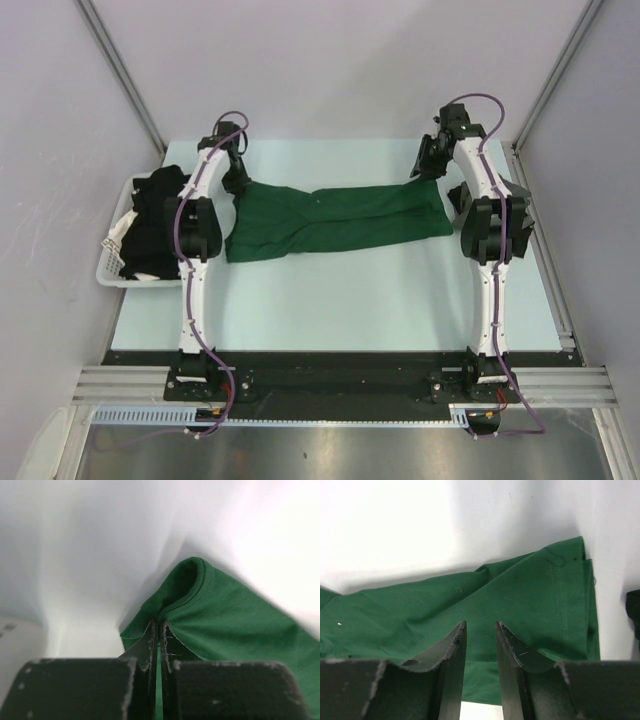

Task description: Fold and stack the t-shirts

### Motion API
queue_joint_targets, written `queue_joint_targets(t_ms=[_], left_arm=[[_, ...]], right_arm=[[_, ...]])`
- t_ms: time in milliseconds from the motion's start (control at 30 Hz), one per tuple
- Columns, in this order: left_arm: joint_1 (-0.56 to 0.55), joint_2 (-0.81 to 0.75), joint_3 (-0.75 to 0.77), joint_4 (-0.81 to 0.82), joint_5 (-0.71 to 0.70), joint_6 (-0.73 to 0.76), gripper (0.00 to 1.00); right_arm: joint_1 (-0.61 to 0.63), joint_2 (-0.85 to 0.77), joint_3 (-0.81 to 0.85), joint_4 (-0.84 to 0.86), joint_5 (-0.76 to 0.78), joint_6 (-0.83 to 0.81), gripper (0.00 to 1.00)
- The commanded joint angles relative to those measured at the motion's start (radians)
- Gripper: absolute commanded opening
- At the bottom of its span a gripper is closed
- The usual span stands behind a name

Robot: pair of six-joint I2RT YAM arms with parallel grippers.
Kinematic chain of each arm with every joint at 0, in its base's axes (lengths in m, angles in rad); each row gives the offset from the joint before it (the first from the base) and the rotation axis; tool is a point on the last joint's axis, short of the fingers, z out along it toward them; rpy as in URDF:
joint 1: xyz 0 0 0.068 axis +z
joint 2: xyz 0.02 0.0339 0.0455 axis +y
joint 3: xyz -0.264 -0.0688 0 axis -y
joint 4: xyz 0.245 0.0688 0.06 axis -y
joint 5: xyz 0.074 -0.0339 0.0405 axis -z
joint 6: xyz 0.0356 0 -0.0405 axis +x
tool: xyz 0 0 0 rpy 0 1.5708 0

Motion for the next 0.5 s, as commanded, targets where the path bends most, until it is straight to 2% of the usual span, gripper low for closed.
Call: queue_joint_targets(t_ms=[0,233,467], left_arm=[[-0.011,0.008,0.016,0.233,0.068,-0.042,0.0],[-0.02,0.05,0.083,0.328,0.043,-0.095,0.0],[-0.02,0.068,0.086,0.4,0.001,-0.115,0.0]], right_arm=[[0.02,-0.054,-0.007,0.022,-0.018,0.001,0.34],[0.037,-0.076,-0.017,0.03,-0.036,0.006,0.33],[0.039,-0.113,-0.062,0.025,-0.034,0.004,0.33]])
